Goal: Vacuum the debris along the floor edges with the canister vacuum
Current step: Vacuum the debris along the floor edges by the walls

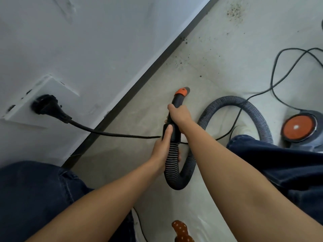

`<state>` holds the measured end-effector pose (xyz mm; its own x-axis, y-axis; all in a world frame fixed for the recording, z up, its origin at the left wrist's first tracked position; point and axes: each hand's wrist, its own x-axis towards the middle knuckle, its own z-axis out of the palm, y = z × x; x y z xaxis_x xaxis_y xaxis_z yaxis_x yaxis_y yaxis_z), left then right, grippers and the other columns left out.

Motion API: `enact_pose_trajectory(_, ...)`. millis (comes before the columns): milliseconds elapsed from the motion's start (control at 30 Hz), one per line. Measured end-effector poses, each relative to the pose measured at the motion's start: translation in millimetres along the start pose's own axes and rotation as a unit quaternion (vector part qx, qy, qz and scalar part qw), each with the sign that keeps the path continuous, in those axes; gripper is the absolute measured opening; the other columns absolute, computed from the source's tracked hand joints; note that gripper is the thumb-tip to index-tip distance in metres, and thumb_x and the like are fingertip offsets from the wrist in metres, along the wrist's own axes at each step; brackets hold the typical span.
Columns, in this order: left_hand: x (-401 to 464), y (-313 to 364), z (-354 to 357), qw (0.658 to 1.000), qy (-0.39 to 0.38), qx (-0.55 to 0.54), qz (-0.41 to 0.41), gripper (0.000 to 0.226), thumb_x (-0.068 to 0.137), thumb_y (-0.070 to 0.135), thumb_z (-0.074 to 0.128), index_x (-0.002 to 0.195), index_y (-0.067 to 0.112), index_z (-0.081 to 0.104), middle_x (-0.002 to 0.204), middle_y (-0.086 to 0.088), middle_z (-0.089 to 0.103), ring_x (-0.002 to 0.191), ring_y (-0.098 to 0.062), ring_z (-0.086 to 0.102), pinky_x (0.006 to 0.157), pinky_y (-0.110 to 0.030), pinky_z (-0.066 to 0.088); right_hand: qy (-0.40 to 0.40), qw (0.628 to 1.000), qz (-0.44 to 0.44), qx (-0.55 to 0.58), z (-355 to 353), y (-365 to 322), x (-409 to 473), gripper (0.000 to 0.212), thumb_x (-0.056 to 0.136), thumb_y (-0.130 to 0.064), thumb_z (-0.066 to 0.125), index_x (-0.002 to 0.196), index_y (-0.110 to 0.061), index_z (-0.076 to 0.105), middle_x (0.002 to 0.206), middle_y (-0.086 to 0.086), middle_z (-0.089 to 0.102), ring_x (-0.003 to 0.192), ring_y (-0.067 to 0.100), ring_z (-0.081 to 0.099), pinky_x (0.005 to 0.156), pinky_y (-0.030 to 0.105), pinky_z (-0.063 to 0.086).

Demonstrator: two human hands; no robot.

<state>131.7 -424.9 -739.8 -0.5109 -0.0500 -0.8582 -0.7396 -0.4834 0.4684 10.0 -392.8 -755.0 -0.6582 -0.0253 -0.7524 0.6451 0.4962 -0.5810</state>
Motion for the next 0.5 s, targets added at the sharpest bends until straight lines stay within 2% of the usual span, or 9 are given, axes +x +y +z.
enact_pose_trajectory(67, 4, 5, 5, 1.0, 0.014, -0.009, 0.011, 0.067, 0.09, 0.065, 0.043, 0.094, 0.001, 0.063, 0.055, -0.012, 0.056, 0.046, -0.026, 0.054, 0.05, -0.031, 0.048, -0.014, 1.0, -0.021, -0.013, 1, -10, 5, 0.031, 0.074, -0.038, 0.051, 0.084, -0.009, 0.054, 0.1, 0.022, 0.067, 0.088, 0.038, 0.068, 0.084, 0.053, 0.055)
enact_pose_trajectory(133, 11, 16, 9, 1.0, 0.022, -0.011, 0.015, 0.065, 0.09, 0.064, 0.045, 0.097, 0.001, 0.062, 0.054, -0.011, 0.056, 0.045, -0.024, 0.054, 0.049, -0.03, 0.047, -0.005, 1.0, -0.025, -0.017, -4, -19, 10, 0.027, 0.077, -0.037, 0.051, 0.081, -0.01, 0.053, 0.098, 0.021, 0.068, 0.088, 0.038, 0.067, 0.085, 0.052, 0.055)
enact_pose_trajectory(200, 19, 31, 14, 1.0, 0.012, -0.002, 0.006, 0.063, 0.09, 0.063, 0.047, 0.1, 0.002, 0.06, 0.054, -0.011, 0.056, 0.044, -0.024, 0.053, 0.046, -0.029, 0.046, 0.013, 1.0, -0.016, -0.002, -14, -27, 15, 0.027, 0.084, -0.034, 0.051, 0.087, -0.007, 0.054, 0.096, 0.017, 0.066, 0.087, 0.034, 0.066, 0.084, 0.046, 0.055)
enact_pose_trajectory(267, 27, 48, 21, 1.0, -0.009, 0.022, -0.009, 0.064, 0.087, 0.064, 0.05, 0.1, 0.002, 0.058, 0.057, -0.011, 0.056, 0.044, -0.023, 0.054, 0.045, -0.028, 0.047, 0.034, 0.999, -0.007, 0.01, -30, -35, 22, 0.026, 0.089, -0.031, 0.05, 0.088, -0.005, 0.051, 0.087, 0.011, 0.06, 0.081, 0.027, 0.06, 0.073, 0.036, 0.05)
enact_pose_trajectory(333, 36, 62, 32, 0.998, -0.03, 0.056, -0.017, 0.068, 0.085, 0.067, 0.052, 0.099, 0.001, 0.058, 0.059, -0.011, 0.057, 0.045, -0.023, 0.054, 0.048, -0.029, 0.048, 0.053, 0.998, 0.002, 0.024, -47, -39, 34, 0.026, 0.092, -0.03, 0.048, 0.09, -0.004, 0.05, 0.089, 0.011, 0.056, 0.084, 0.027, 0.056, 0.071, 0.036, 0.044)
enact_pose_trajectory(433, 46, 80, 48, 0.995, -0.035, 0.093, -0.015, 0.07, 0.084, 0.068, 0.052, 0.1, 0.0, 0.058, 0.06, -0.011, 0.057, 0.046, -0.023, 0.055, 0.05, -0.03, 0.05, 0.065, 0.996, 0.009, 0.067, -64, -46, 52, 0.039, 0.091, -0.031, 0.049, 0.113, 0.001, 0.052, 0.105, 0.014, 0.06, 0.096, 0.031, 0.06, 0.078, 0.038, 0.047)
enact_pose_trajectory(500, 50, 89, 52, 0.994, -0.027, 0.102, -0.009, 0.067, 0.085, 0.066, 0.052, 0.099, 0.001, 0.058, 0.06, -0.011, 0.057, 0.047, -0.023, 0.055, 0.051, -0.03, 0.05, 0.054, 0.994, 0.01, 0.09, -67, -52, 58, 0.045, 0.089, -0.032, 0.05, 0.119, 0.002, 0.052, 0.111, 0.015, 0.062, 0.1, 0.032, 0.061, 0.081, 0.039, 0.049)
